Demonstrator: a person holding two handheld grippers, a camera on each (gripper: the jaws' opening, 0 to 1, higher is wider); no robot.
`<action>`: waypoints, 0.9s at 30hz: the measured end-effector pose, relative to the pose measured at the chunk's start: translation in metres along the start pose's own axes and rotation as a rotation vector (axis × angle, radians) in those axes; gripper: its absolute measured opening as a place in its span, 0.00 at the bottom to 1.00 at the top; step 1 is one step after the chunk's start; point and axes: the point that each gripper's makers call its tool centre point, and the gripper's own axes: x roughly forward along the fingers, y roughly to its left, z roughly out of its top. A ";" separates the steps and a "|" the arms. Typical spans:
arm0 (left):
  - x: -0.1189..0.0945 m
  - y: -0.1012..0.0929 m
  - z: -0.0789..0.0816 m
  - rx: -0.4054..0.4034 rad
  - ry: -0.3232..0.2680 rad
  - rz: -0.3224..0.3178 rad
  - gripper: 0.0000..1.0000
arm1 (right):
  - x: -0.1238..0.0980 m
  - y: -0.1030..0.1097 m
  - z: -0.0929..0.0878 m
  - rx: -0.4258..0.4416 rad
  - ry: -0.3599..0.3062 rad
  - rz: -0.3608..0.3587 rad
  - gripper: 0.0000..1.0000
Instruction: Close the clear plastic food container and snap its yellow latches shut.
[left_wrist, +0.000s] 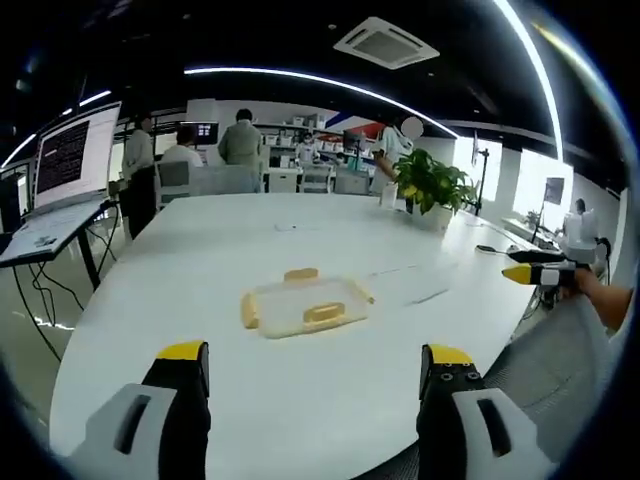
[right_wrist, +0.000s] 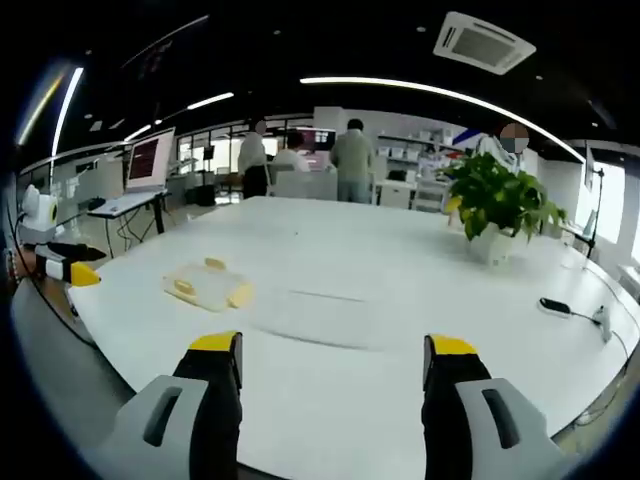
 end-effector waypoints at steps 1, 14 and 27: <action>0.000 0.000 0.000 0.000 -0.001 0.000 0.83 | 0.000 0.000 0.000 -0.001 0.001 0.000 0.71; 0.001 0.001 -0.002 -0.003 0.016 0.002 0.83 | 0.001 -0.002 -0.001 0.001 0.003 -0.003 0.71; 0.002 0.000 -0.003 -0.005 0.020 -0.006 0.83 | 0.003 -0.001 -0.005 -0.013 0.020 0.007 0.70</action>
